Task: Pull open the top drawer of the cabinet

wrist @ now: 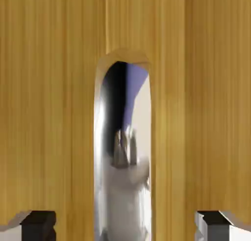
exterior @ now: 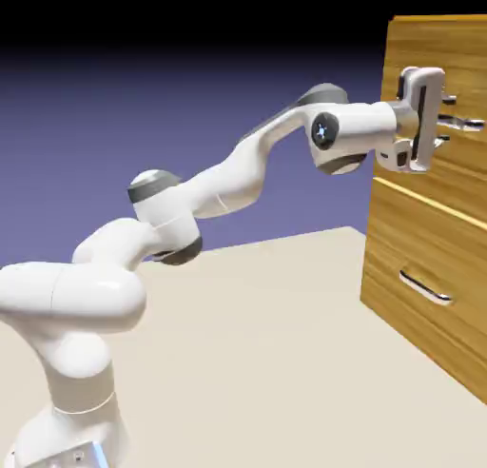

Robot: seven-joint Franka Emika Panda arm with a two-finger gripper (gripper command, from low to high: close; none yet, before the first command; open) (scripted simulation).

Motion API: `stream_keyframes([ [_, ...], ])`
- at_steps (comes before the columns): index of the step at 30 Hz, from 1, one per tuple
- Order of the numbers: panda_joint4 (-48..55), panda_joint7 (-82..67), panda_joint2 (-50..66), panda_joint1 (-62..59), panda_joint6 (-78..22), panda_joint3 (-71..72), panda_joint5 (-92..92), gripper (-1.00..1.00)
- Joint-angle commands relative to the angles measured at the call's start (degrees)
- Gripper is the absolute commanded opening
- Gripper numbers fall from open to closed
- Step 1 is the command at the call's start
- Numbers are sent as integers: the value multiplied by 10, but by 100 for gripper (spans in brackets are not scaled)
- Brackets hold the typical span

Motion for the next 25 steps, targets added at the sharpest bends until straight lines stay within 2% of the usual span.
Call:
stream_keyframes([
  [1,-21,-3,-2,13,-8,-2,-3,-100],
  [21,-420,-44,-71,279,-147,-90,-113,-100],
  [22,-420,-44,-71,279,-147,-90,-113,100],
  [25,-460,-54,-72,321,-147,-111,-146,100],
])
